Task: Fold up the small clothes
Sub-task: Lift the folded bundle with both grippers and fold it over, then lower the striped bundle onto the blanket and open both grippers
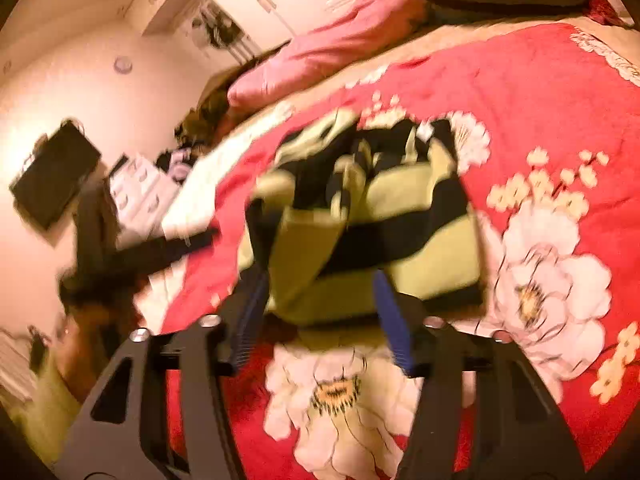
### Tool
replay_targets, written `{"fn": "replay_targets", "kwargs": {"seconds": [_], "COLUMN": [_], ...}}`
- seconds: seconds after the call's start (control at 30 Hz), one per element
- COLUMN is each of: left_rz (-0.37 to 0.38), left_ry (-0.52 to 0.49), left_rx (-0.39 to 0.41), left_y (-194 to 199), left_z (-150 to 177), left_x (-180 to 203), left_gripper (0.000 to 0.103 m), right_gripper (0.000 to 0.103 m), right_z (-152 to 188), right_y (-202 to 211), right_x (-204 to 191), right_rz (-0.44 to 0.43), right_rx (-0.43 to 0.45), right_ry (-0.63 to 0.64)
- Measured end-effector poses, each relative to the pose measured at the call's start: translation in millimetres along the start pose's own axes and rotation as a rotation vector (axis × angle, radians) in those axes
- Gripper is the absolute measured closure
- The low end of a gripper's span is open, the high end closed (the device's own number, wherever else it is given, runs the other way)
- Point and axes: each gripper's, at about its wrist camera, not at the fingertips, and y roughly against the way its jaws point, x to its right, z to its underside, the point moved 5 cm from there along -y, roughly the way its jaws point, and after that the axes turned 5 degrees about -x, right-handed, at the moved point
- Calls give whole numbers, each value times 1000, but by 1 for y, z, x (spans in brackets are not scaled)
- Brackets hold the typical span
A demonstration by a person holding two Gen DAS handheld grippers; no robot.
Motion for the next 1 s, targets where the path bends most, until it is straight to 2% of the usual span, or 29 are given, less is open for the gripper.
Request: {"fn": "replay_targets", "kwargs": {"seconds": [0.1, 0.2, 0.23, 0.33, 0.43, 0.47, 0.6, 0.67, 0.7, 0.8, 0.97, 1.0], "left_rz": [-8, -1, 8, 6, -3, -4, 15, 20, 24, 34, 53, 60], "left_ry": [-63, -129, -147, -186, -217, -218, -197, -192, -190, -178, -149, -145], "left_rx": [-16, -45, -69, -98, -105, -106, -109, -112, -113, -110, -108, -107], "left_y": [-7, -20, -28, -38, -42, -43, -42, -42, -42, -42, -41, -41], "left_z": [7, 14, 18, 31, 39, 38, 37, 37, 37, 38, 38, 38], "left_x": [11, 29, 35, 45, 50, 49, 46, 47, 46, 45, 39, 37], "left_gripper": [56, 50, 50, 40, 36, 36, 35, 35, 36, 36, 35, 35], "right_gripper": [35, 25, 22, 18, 17, 17, 17, 23, 35, 57, 57, 52], "right_z": [-21, -46, -53, -76, -90, -96, -105, -105, -105, -100, -99, -100], "right_y": [7, 6, 1, -18, -47, -63, -101, -116, -125, -127, -130, -134], "right_x": [0, 3, 4, 7, 11, 13, 15, 13, 10, -4, -19, -13], "right_rz": [2, 6, 6, 16, -2, 9, 81, 87, 91, 70, 88, 113], "right_rx": [31, 32, 21, -34, -117, -154, -208, -238, -257, -264, -239, -238], "right_ry": [-9, -26, -28, -21, -45, -50, -27, -10, 10, 45, 114, 103]}}
